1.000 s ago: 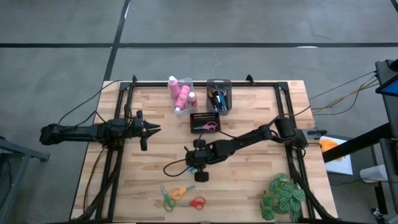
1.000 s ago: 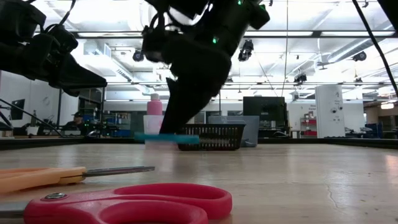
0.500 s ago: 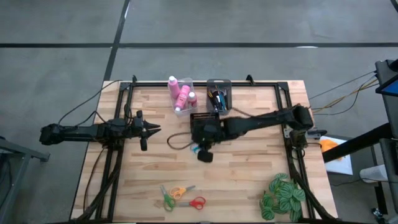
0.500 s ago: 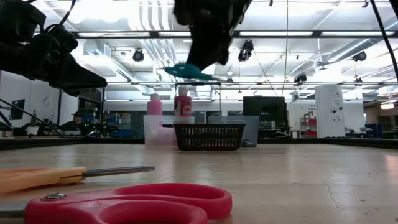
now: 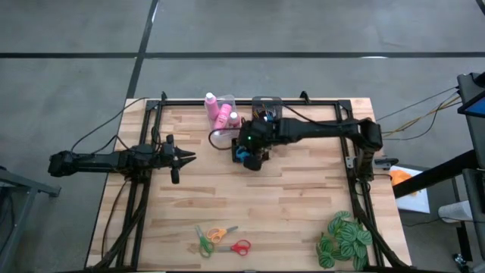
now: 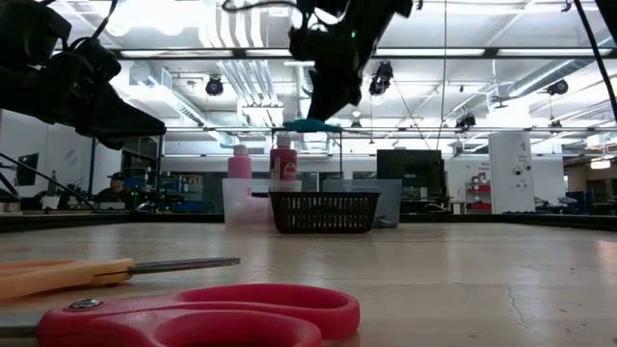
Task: Pick & Place Paint Supplies
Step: Put the blue scissors into the black bin
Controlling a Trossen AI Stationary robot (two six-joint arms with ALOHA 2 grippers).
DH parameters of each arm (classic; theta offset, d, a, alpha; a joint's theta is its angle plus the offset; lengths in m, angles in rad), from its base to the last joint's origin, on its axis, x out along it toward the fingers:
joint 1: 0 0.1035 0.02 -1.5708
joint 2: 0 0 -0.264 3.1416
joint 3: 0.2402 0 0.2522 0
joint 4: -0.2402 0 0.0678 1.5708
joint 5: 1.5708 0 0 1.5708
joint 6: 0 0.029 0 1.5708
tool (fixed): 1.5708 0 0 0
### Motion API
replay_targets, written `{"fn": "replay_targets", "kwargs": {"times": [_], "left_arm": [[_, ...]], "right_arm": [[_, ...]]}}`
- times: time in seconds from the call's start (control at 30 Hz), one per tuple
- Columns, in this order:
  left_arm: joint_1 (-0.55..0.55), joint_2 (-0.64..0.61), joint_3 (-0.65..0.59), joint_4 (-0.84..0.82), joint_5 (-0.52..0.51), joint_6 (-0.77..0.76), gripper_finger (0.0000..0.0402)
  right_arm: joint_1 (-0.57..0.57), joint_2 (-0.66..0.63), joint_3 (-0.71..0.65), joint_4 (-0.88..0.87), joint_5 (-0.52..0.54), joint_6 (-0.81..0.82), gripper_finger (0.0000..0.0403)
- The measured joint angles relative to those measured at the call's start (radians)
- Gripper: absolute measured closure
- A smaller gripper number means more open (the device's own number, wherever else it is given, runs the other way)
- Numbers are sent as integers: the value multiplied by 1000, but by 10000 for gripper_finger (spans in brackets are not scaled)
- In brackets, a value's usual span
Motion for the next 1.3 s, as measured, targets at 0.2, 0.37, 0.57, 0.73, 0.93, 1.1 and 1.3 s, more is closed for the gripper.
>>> {"fn": "replay_targets", "kwargs": {"times": [0.2, 0.37, 0.57, 0.73, 0.93, 1.1, 1.3], "left_arm": [[0, 0, 0, 0, 0, 0, 323], [0, 0, 0, 0, 0, 0, 323], [0, 0, 0, 0, 0, 0, 323], [0, 0, 0, 0, 0, 0, 323], [0, 0, 0, 0, 0, 0, 323], [0, 0, 0, 0, 0, 0, 323], [0, 0, 0, 0, 0, 0, 323]], "right_arm": [[-64, 52, 0, 50, -3, -18, 388], [-103, 127, 0, 88, -8, -16, 388], [-120, 205, 0, 150, -28, -10, 388], [-129, 232, -1, 150, -46, 0, 388], [-135, 244, -1, 151, -49, 25, 388], [-143, 244, -1, 150, -49, 43, 388], [-144, 244, -1, 150, -65, 48, 374]]}}
